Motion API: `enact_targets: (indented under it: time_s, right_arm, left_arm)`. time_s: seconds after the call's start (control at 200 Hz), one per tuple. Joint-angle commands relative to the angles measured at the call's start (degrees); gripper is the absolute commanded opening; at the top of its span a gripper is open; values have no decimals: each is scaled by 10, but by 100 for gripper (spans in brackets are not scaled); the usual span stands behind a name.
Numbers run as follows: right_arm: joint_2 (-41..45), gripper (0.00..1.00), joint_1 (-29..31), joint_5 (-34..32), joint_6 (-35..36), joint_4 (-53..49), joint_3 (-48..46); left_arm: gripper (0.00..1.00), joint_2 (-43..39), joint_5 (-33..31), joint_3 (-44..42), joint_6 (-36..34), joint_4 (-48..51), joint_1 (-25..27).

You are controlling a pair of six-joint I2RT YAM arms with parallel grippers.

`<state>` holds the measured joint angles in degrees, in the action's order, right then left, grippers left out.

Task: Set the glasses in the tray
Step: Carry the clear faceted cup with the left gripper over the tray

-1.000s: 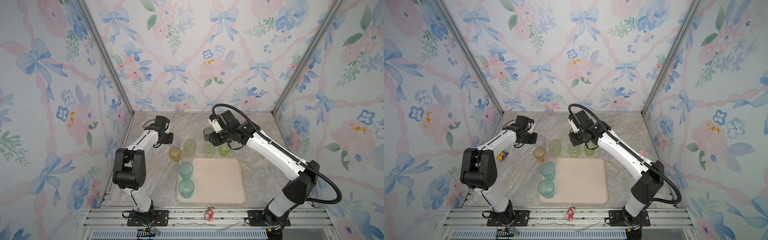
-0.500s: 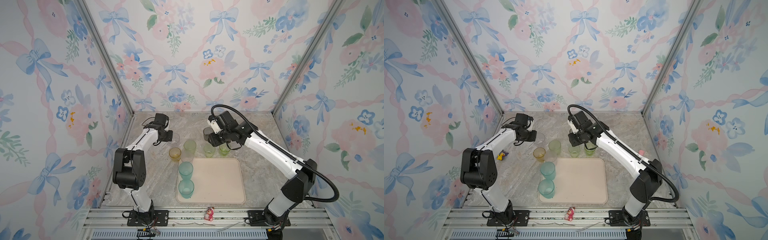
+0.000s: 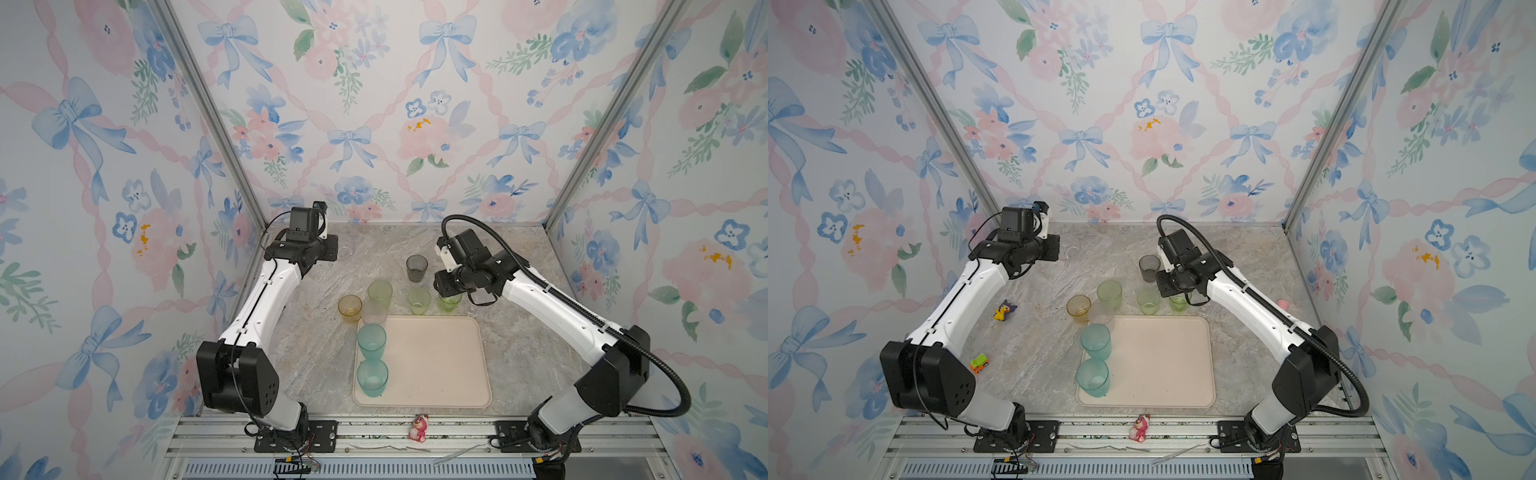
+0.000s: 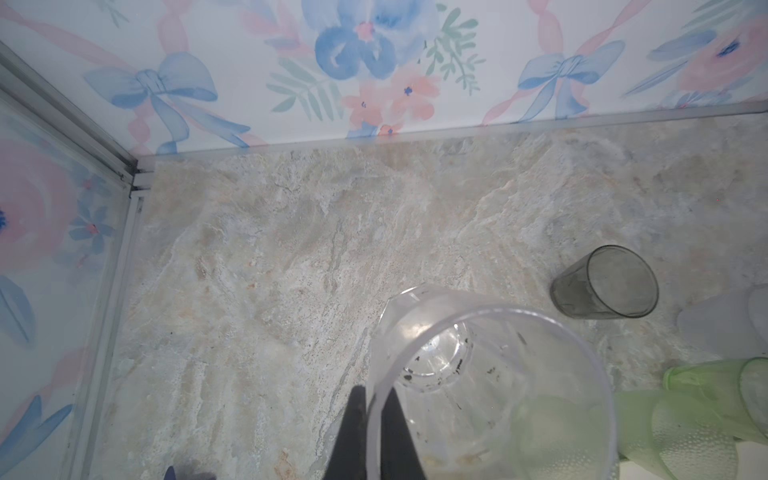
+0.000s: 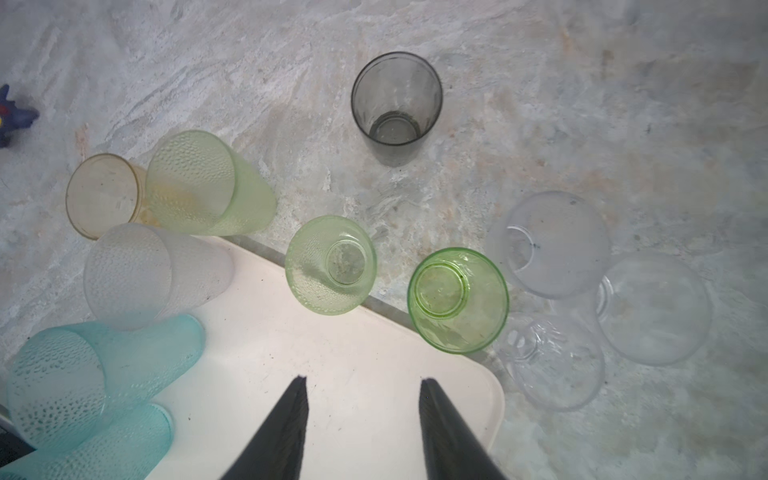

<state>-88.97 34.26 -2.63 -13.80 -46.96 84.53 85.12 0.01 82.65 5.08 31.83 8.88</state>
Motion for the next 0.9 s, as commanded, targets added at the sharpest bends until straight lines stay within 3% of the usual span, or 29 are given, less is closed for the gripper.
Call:
enact_targets:
  time_s: [0.0, 0.215, 0.5, 0.625, 0.895]
  right_arm:
    - [56, 47, -37, -24, -16, 6, -33]
    - [126, 47, -99, -28, -24, -1, -93]
    - [159, 47, -106, -20, -33, 2, -115]
    - [167, 47, -104, -6, -38, 9, -118]
    - [179, 47, -98, 3, -36, 2, -125]
  left_arm:
    - [1, -38, 18, 16, -9, 21, 44]
    - [2, -73, -9, 16, -25, 60, 187]
    - [2, -75, 9, -18, -34, 95, 328]
    - [1, -53, 15, -44, -24, 92, 353]
    - [0, -9, 25, -89, -19, 58, 356]
